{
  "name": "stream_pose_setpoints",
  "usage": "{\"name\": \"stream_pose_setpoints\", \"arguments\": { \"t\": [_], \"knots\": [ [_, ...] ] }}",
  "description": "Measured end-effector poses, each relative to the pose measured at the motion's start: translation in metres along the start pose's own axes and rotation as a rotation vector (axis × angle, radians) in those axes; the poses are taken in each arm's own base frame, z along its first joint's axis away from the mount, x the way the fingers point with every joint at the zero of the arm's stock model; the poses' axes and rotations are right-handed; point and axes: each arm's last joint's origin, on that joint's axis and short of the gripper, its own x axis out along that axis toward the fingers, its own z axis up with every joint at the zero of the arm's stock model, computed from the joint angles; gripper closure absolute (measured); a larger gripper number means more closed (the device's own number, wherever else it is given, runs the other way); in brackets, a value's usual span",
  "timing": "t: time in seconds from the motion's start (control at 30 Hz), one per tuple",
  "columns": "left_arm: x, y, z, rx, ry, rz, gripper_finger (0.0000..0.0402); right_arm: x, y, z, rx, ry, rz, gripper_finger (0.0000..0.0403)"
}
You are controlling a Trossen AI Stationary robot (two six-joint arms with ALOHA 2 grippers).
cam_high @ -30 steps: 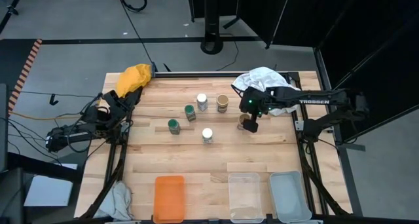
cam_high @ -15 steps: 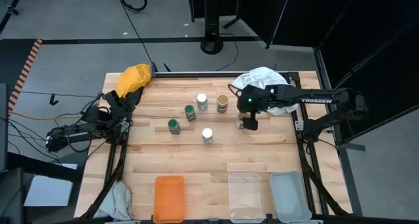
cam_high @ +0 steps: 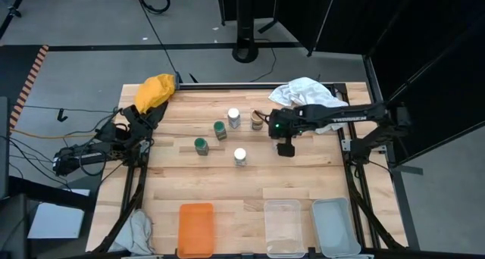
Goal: Sort spices by type
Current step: Put the bottom brown spice bottle into the gray bin
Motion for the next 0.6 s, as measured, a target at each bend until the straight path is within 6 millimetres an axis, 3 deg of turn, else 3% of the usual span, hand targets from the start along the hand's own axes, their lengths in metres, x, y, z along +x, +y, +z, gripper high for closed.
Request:
{"name": "stream_pose_setpoints", "arguments": {
  "t": [0.37, 0.6],
  "knots": [
    [0.0, 0.0, -0.001, 0.003, 0.005, 0.005, 0.0096, 0.027, 0.001, -0.001, 0.049, 0.115, -0.003, 0.0035],
    [0.0, 0.002, -0.003, 0.015, 0.025, 0.023, 0.0096, 0.029, 0.002, -0.002, 0.084, 0.142, -0.004, 0.0119]
  ]
}}
